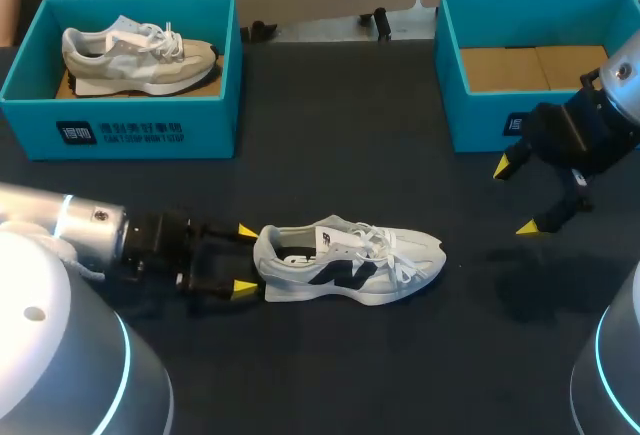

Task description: Take the shoe out of the shoebox, open the shoe tongue, remove and reinsert the insole, then place the shoe into the shoebox

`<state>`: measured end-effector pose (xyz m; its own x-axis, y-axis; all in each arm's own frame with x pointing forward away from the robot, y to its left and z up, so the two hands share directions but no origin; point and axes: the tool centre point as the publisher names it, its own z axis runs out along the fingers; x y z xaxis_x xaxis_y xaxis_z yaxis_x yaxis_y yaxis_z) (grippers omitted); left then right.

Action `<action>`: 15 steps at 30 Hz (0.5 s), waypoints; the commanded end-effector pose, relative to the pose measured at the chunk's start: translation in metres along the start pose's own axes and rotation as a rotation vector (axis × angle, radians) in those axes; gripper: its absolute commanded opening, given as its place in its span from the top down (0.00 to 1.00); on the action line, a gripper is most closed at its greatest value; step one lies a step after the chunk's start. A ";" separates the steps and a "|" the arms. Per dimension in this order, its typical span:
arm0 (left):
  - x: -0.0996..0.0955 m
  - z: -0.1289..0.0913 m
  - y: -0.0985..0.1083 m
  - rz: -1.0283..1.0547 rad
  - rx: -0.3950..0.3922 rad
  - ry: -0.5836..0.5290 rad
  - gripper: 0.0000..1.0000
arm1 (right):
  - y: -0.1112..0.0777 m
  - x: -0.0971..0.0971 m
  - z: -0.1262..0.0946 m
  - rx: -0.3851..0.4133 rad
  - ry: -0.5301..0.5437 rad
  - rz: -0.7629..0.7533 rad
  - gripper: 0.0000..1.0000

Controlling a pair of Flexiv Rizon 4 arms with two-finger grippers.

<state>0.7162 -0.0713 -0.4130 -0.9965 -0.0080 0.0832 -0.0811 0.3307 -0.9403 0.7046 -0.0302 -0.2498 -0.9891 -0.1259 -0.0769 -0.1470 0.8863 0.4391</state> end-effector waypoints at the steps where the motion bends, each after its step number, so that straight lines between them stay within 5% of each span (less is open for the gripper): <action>1: -0.004 0.009 0.001 -0.001 -0.003 -0.003 0.00 | 0.000 0.001 0.001 0.003 -0.002 0.001 0.00; 15: -0.006 0.027 -0.003 0.008 -0.016 0.008 0.00 | 0.000 0.001 0.001 0.003 -0.002 0.001 0.00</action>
<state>0.7203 -0.0922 -0.4175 -0.9970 0.0035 0.0780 -0.0721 0.3413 -0.9372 0.7046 -0.0302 -0.2498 -0.9890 -0.1260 -0.0769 -0.1471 0.8863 0.4392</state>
